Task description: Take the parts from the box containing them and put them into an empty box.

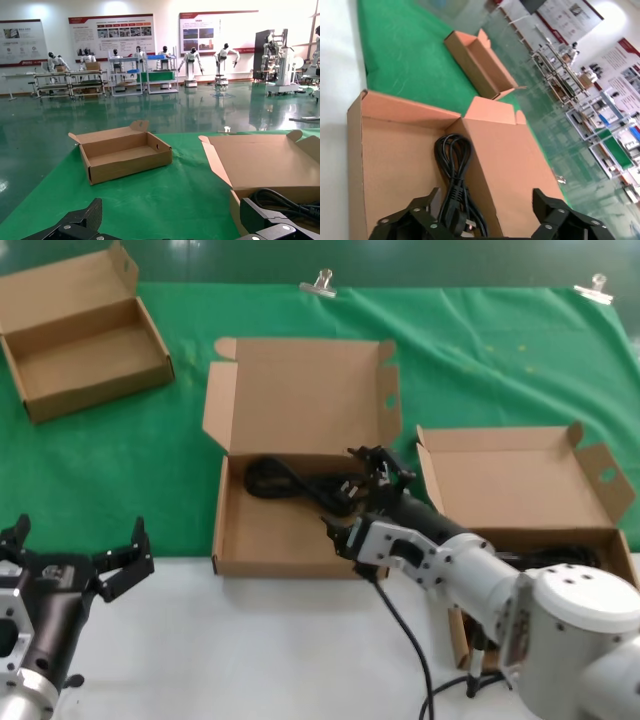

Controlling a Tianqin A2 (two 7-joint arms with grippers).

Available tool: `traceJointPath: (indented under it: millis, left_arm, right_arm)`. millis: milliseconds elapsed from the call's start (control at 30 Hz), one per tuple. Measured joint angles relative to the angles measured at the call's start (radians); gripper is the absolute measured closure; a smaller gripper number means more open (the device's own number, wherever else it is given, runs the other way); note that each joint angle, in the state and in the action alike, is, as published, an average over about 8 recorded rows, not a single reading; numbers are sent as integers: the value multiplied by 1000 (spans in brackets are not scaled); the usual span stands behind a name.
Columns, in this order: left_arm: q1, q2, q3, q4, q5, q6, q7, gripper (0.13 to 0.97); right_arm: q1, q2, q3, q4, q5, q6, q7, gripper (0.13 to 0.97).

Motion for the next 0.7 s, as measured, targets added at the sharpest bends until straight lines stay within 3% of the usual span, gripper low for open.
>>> traceJointPath:
  millis: [333, 467, 700]
  left_arm:
    - [0, 0, 0, 0, 0, 0, 0, 132]
    - [0, 0, 0, 0, 0, 0, 0, 132]
    - [0, 0, 0, 0, 0, 0, 0, 132]
  right_arm:
    - [-52, 157, 2, 228, -2, 33, 186, 366]
    - [-70, 163, 22, 244, -18, 28, 220, 280]
    - [-129, 139, 102, 252, -85, 4, 291, 199]
